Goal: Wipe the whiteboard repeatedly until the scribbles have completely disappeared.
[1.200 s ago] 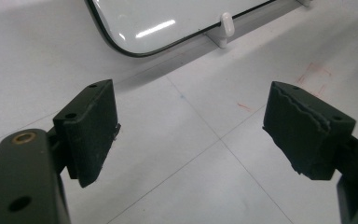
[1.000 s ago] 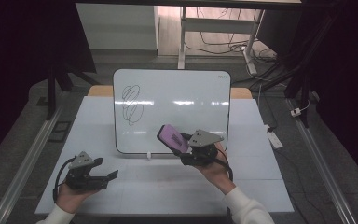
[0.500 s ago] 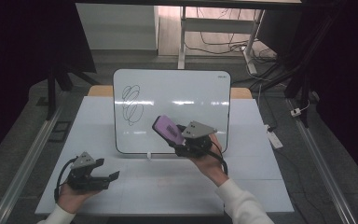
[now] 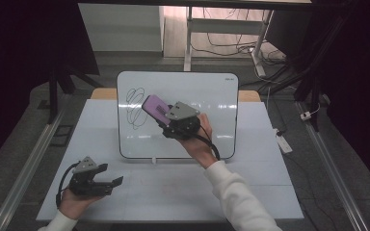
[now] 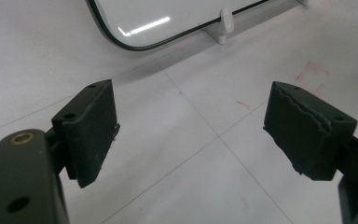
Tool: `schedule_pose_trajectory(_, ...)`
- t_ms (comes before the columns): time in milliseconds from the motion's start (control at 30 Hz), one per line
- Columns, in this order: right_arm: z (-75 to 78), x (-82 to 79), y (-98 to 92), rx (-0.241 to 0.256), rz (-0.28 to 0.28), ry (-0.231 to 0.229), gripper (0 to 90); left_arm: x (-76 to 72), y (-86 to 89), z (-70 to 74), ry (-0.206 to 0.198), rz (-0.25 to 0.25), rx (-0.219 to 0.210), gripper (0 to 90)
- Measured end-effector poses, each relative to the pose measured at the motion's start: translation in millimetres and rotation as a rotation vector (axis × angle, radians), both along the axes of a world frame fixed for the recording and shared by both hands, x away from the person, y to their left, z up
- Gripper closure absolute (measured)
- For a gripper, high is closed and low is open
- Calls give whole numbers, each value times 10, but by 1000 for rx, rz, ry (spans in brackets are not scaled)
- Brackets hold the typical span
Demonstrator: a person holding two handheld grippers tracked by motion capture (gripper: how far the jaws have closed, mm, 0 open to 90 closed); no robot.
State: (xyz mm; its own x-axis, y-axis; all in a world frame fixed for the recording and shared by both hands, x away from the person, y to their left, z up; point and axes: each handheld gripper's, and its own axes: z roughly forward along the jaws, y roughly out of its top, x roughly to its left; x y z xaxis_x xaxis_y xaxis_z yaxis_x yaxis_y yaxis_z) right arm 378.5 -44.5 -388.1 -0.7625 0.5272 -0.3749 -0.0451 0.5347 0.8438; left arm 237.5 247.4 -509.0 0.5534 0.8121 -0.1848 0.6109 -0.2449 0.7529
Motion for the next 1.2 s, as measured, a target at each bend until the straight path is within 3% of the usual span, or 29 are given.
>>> schedule_pose_trajectory(300,71,148,282,-75,-48,-64,392,6,16,-5,-1,-4,-3,181)
schedule_pose_trajectory(533,125,286,483,-81,-61,-90,392,6,10,-13,-2,-6,0,182)
schedule_pose_trajectory(800,144,412,708,-138,-99,-157,392,14,21,-23,2,-4,-2,182)
schedule_pose_trajectory(900,116,450,765,-173,-103,-163,392,16,27,-27,4,0,-4,182)
schedule_pose_trajectory(1067,80,453,813,-183,-100,-175,393,20,28,-31,5,2,-3,183)
schedule_pose_trajectory(1200,11,399,896,-223,-68,-167,394,19,21,-27,5,-3,-1,183)
